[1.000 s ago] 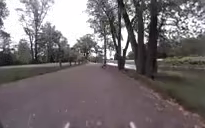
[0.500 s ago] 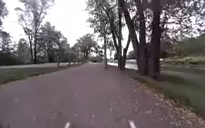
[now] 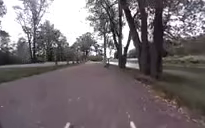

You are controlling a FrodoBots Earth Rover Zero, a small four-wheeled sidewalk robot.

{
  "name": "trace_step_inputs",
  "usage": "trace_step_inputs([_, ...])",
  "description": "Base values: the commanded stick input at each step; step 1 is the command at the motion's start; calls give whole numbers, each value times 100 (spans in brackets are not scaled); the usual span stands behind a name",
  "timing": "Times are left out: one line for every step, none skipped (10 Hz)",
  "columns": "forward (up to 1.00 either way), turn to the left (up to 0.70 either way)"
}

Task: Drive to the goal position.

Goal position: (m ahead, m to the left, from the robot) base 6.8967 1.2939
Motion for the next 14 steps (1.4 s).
trace_step_inputs([70,0])
trace_step_inputs([70,0])
trace_step_inputs([70,0])
trace_step_inputs([70,0])
trace_step_inputs([70,0])
trace_step_inputs([70,0])
trace_step_inputs([70,0])
trace_step_inputs([70,0])
trace_step_inputs([70,22])
trace_step_inputs([70,35])
trace_step_inputs([70,35])
trace_step_inputs([70,35])
trace_step_inputs([70,35])
trace_step_inputs([70,35])
